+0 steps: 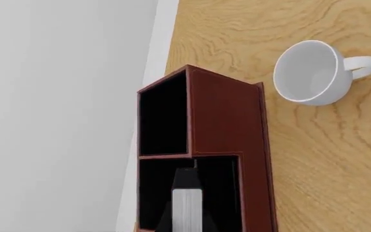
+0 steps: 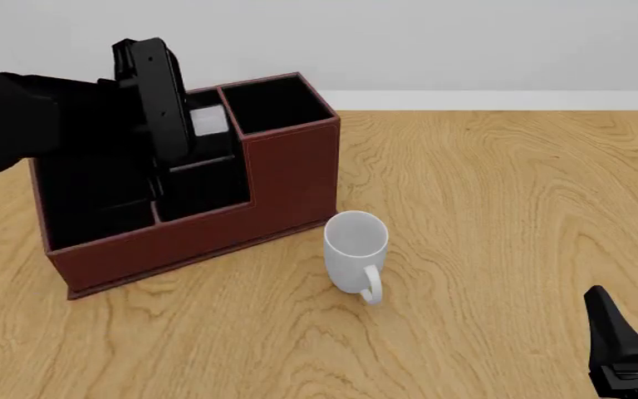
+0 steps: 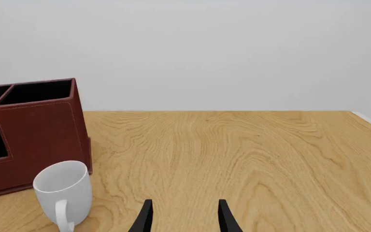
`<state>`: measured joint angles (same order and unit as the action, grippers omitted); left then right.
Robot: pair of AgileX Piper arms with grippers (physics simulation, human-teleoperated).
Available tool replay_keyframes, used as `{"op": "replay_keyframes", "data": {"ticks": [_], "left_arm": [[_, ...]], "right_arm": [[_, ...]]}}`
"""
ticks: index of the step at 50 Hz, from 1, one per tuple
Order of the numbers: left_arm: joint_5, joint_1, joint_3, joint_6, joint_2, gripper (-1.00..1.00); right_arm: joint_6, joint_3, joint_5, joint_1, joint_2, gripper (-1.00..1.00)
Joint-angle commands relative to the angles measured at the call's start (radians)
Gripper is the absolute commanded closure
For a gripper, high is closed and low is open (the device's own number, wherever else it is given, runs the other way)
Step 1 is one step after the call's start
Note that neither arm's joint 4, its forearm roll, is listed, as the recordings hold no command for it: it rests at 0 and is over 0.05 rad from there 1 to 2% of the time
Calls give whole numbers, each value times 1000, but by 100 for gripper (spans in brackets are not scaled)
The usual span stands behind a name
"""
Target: Pick up the book and place it in the front compartment of the caddy.
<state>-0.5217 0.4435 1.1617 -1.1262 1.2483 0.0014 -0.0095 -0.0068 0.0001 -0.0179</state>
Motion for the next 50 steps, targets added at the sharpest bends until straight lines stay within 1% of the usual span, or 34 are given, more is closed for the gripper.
{"op": "replay_keyframes", "data": {"ticks": [1, 6, 12, 13, 18, 50], "left_arm": [[31, -14, 19, -37, 25, 100], [38, -20, 29, -36, 37, 100], [59, -38, 22, -44, 56, 100], [62, -37, 10, -52, 52, 100], [67, -57, 22, -53, 66, 100], [68, -56, 16, -54, 64, 100]], "right_arm": [[0, 0, 0, 0, 0, -100], [0, 0, 0, 0, 0, -100], [0, 0, 0, 0, 0, -100], [0, 0, 0, 0, 0, -100], [0, 0, 0, 0, -1, -100], [0, 0, 0, 0, 0, -100]]}}
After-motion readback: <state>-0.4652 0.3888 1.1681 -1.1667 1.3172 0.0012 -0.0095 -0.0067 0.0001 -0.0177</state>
